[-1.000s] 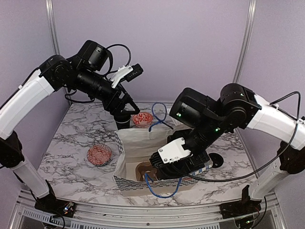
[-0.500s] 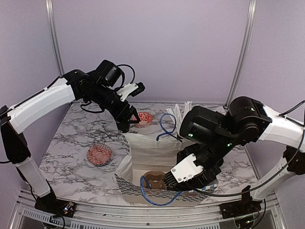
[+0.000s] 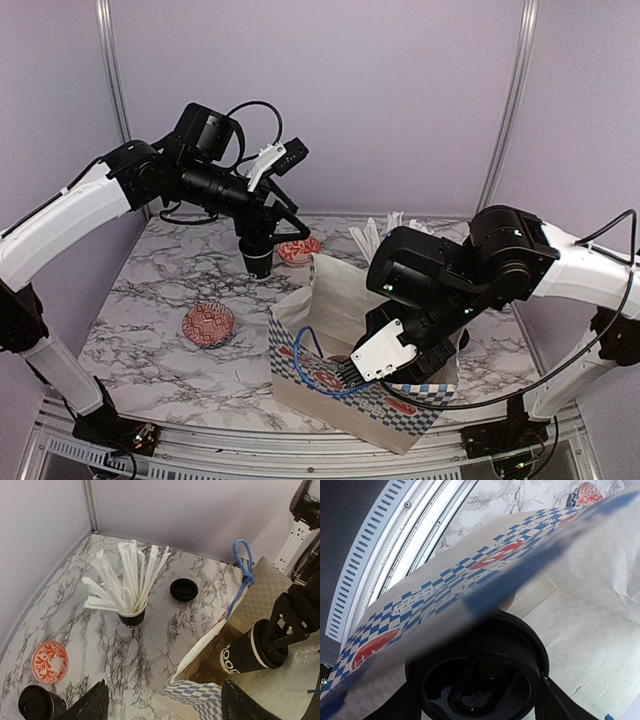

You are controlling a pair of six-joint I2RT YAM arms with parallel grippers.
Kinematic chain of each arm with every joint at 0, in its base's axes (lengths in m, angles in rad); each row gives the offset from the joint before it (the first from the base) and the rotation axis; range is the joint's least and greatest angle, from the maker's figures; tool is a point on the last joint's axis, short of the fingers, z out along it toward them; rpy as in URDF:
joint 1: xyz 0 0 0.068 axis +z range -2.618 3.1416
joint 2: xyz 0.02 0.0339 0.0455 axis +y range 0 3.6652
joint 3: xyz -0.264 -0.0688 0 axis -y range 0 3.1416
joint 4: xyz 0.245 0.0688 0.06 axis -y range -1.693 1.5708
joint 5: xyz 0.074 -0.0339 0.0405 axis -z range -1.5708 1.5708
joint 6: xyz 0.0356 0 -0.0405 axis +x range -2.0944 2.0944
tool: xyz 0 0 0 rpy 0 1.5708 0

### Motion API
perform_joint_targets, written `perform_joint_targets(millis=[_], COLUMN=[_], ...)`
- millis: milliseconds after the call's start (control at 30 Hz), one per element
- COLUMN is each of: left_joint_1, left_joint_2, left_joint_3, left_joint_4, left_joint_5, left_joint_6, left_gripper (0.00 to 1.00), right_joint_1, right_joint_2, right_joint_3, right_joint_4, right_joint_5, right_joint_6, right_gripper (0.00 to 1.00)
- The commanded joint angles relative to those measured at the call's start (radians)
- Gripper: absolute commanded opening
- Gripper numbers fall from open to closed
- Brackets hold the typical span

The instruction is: Pack the takeout coffee

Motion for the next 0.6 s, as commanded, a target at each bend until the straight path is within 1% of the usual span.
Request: perform_joint_targets(millis=[0,133,200,333,400,567], left_joint_1=[-0.057,-0.082,-0.096,-0.147,-0.16,-0.167], left_joint_2=[0.078,0.173,0.203,0.258,0.285,0.333], left_joint_3=[0.077,0.158,0.177,0.219,0.236,0.259], left_joint_4=[0.102,0.103,0.109,0.126,0.124,0.115], left_joint_5=[0.162,0.189,0.223,0.227,0.235,0.295], left_joint_6=[0.076,0.102,0.1,0.116,0.122,0.114], left_gripper=[0.79,0.78,0.76,0.76,0.74,0.63], right_joint_1=[0.008,0.008,0.009,0.008,0.008,0.008], right_joint_2=[-0.006,-0.01,-0.016,-0.016,-0.01,-0.015], right_joint_3=[0.058,0.058,0.051,0.053,0.067,0.071], right_joint_4=[0.031,0.031,0.036,0.034,0.029,0.019], right_joint_5=[0.033,0.031,0.028,0.025,0.022,0.018], right_joint_6=[-0.012,-0.001,0.003,0.0,0.0,0.001], right_gripper=[0.27,0.27,0.27,0.27,0.27,0.27])
